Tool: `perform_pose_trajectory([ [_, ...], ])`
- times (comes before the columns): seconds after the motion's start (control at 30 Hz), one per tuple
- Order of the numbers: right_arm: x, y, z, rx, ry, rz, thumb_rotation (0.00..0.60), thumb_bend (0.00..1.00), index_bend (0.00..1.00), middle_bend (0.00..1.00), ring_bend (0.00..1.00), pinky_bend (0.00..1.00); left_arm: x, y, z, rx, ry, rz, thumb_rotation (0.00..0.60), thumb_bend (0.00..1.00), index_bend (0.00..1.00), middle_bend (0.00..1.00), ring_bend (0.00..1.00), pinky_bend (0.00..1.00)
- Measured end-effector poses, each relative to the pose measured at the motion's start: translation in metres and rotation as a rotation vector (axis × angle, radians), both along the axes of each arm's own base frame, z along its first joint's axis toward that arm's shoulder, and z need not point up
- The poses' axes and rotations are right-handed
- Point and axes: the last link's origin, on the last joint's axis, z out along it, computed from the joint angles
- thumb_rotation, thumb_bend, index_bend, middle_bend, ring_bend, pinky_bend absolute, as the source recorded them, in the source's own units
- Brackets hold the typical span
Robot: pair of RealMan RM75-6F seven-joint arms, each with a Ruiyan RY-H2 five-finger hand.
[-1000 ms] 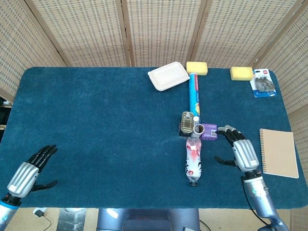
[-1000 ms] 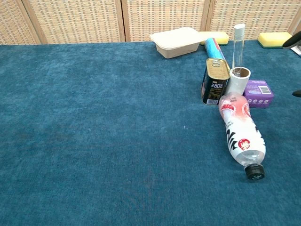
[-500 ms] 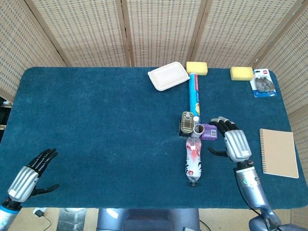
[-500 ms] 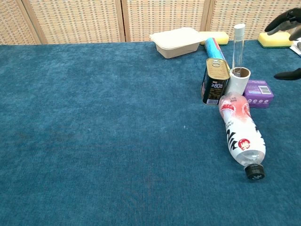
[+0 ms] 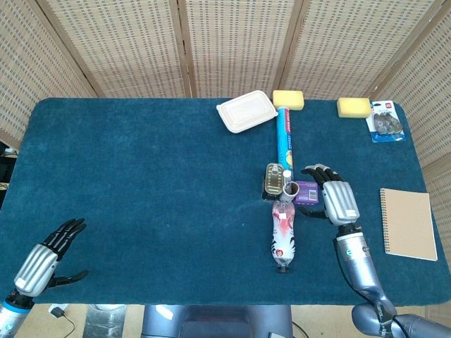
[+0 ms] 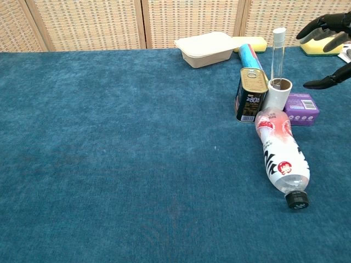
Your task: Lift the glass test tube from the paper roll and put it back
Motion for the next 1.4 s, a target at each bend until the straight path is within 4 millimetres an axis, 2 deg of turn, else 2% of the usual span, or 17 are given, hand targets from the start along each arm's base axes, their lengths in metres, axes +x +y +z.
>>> perform_pose_trajectory([
  [0.37, 0.001, -0.008, -0.008, 0.06, -0.04, -0.058, 0.6, 0.09, 0.24, 0.26, 0.19, 0.24, 0.0, 0.0, 0.001, 0.003, -0.013, -0.001, 0.6, 0.06, 0.0, 0.05, 0.04, 0.21],
  [0.63, 0.014, -0.01, -0.018, 0.113, -0.098, -0.068, 0.6, 0.12, 0.25, 0.26, 0.2, 0.25, -0.002, -0.002, 0.001, -0.002, -0.017, 0.001, 0.6, 0.06, 0.0, 0.05, 0.04, 0.21],
  [1.4, 0.028, -0.023, -0.026, 0.144, -0.147, -0.103, 0.6, 0.13, 0.3, 0.31, 0.24, 0.28, 0.0, -0.005, -0.003, -0.025, -0.015, -0.015, 0.6, 0.06, 0.0, 0.05, 0.04, 0.21],
])
